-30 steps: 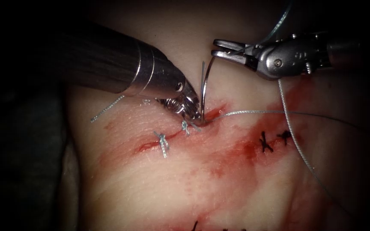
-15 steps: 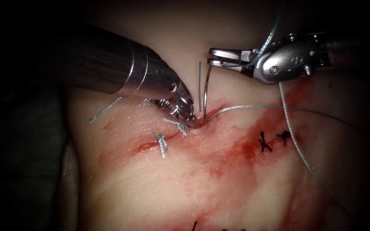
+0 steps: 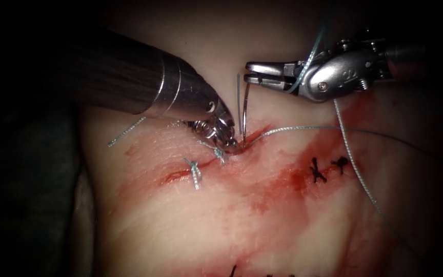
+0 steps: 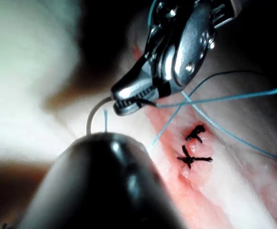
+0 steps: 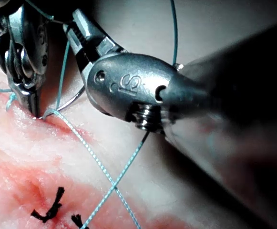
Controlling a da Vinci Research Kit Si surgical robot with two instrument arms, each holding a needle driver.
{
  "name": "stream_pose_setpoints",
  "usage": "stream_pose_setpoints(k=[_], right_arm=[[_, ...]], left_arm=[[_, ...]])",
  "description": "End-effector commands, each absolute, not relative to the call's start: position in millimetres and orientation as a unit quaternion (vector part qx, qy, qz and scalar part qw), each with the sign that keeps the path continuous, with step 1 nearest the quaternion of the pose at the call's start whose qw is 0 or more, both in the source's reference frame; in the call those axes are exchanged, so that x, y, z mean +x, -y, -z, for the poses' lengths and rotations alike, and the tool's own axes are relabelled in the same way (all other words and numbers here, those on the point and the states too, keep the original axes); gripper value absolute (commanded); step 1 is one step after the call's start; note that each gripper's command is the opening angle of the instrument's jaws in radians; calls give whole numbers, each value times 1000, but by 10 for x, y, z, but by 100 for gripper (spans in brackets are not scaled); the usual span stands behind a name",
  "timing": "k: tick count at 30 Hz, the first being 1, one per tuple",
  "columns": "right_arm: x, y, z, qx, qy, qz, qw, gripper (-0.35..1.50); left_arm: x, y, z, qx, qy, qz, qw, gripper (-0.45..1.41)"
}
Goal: Wound Closure
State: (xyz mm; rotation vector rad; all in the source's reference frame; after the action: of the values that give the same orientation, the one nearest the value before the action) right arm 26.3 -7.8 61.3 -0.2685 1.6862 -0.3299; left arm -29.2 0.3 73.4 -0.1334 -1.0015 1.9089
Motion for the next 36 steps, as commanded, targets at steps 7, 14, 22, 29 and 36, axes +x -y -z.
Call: stream_pose_setpoints(k=[7, 14, 22, 29, 36], right_arm=[[274, 76, -617, -116, -738, 159, 646, -35], [276, 75, -623, -104, -732, 178, 649, -35], [281, 71, -624, -79, -741, 201, 636, -35], [284, 60, -621, -7, -742, 267, 616, -35], [286, 61, -618, -18, -754, 241, 611, -35]], left_arm=[[-296, -3, -738, -55, 410, -780, 469, -45], [-297, -2, -738, -54, 410, -781, 468, -45], [-297, -1, -738, -55, 410, -782, 466, -45], [-297, 0, -737, -55, 410, -783, 465, -45], [-298, 0, -738, -53, 410, -782, 466, -45]])
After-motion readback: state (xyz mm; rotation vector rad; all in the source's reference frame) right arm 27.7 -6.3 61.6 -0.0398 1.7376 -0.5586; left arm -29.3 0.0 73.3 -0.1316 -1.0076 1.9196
